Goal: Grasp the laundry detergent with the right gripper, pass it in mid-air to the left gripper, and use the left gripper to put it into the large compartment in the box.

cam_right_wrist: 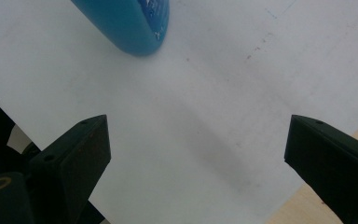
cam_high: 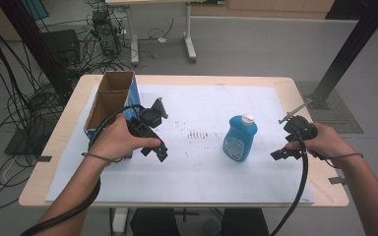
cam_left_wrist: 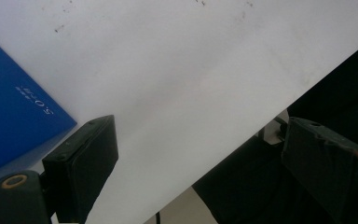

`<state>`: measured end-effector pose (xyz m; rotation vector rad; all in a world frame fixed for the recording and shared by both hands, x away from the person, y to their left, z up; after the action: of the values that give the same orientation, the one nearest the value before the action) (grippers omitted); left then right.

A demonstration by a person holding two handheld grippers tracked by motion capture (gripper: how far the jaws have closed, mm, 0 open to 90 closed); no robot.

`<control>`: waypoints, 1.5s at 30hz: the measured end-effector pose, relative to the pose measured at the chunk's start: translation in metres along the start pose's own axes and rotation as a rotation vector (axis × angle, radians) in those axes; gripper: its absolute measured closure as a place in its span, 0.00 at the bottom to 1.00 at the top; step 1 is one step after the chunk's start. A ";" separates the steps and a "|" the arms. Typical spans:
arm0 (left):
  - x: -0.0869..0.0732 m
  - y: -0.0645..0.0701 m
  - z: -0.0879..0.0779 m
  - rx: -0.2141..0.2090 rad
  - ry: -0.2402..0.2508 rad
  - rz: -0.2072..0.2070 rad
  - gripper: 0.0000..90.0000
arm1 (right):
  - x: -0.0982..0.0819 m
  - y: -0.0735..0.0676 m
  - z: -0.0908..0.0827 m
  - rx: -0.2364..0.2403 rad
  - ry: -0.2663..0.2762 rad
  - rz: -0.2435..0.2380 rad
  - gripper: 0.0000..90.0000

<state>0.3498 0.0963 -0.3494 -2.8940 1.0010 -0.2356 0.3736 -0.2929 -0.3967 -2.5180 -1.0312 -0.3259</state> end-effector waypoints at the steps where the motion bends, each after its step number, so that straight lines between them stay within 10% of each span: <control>1: 0.000 0.000 0.000 0.000 0.000 0.000 0.12 | 0.000 0.000 0.000 0.000 0.000 0.000 0.07; 45: -0.010 0.013 0.030 -0.034 0.022 -0.023 0.11 | -0.023 -0.028 0.053 0.006 0.177 -0.062 0.05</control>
<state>0.3392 0.0923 -0.3818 -2.9417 0.9846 -0.2540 0.3405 -0.2652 -0.4442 -2.4053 -1.0391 -0.5525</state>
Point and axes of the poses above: each handheld gripper's, and its own axes: z roughly forward along the jaws, x roughly out of its top, y roughly to its right, the point moved 7 cm from there along z, roughly forward along the jaws, and after that the axes turned 13 degrees about x, right-handed, at the moved point
